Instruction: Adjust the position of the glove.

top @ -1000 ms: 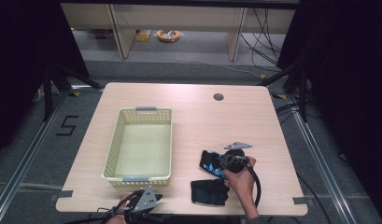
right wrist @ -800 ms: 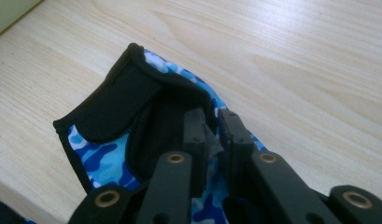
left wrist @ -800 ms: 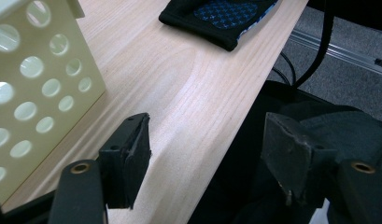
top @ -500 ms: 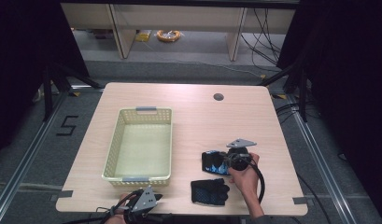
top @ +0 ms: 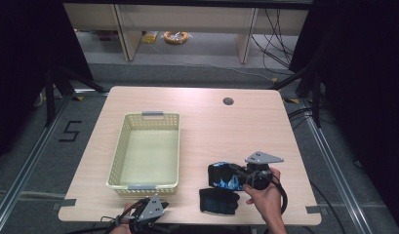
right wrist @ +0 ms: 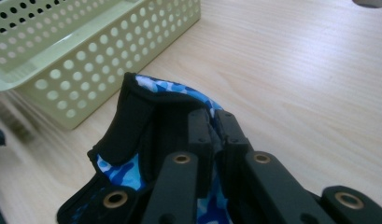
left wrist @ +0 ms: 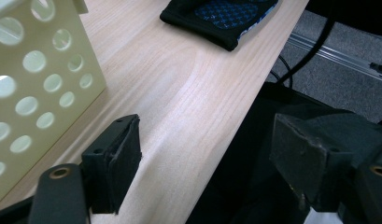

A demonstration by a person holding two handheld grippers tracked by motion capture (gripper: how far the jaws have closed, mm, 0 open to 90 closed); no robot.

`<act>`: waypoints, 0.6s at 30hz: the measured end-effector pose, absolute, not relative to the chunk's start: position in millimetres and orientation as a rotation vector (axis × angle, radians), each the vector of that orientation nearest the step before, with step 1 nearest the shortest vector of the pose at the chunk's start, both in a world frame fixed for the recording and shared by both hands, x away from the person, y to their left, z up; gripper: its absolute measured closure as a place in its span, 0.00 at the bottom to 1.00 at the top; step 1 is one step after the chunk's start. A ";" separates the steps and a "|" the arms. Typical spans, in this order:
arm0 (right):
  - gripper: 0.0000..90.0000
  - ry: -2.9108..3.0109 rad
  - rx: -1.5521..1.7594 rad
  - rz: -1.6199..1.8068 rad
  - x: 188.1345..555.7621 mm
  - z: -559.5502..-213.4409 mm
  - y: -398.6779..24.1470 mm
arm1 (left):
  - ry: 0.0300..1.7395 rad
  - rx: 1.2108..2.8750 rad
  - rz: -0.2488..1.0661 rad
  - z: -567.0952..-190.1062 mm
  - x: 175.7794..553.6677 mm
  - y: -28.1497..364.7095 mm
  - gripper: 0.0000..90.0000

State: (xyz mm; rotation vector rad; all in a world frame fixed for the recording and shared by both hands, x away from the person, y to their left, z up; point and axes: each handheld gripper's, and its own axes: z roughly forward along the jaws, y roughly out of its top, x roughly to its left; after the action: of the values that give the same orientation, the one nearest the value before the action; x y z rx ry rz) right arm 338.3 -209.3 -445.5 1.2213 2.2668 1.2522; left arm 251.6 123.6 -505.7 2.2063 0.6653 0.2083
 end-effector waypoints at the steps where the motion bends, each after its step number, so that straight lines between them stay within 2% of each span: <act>1: 0.96 2.274 1.201 1.247 336.5 -446.4 -210.2 | 0.667 2.203 0.207 -505.8 251.4 123.4 0.27; 9: 0.96 2.323 1.212 1.299 312.3 -452.6 -206.3 | 0.640 2.220 0.215 -505.2 253.2 124.7 0.27; 10: 0.96 2.324 1.204 1.311 309.5 -453.1 -205.2 | 0.677 2.196 0.198 -506.3 250.8 123.0 0.27; 13: 0.96 2.344 1.201 1.299 300.5 -452.7 -201.7 | 0.626 2.235 0.222 -505.0 252.7 124.3 0.27; 16: 0.96 2.365 1.193 1.299 295.9 -456.7 -198.1 | 0.677 2.191 0.188 -507.1 250.7 121.6 0.27; 18: 0.96 2.378 1.232 1.300 293.0 -460.1 -194.8 | 0.670 2.210 0.213 -506.6 251.9 123.0 0.27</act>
State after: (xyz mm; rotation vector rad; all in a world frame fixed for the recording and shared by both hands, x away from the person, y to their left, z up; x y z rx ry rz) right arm 293.0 -194.8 -460.1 1.2318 2.3777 1.3001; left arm 251.9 123.0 -506.6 2.2102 0.6703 0.2134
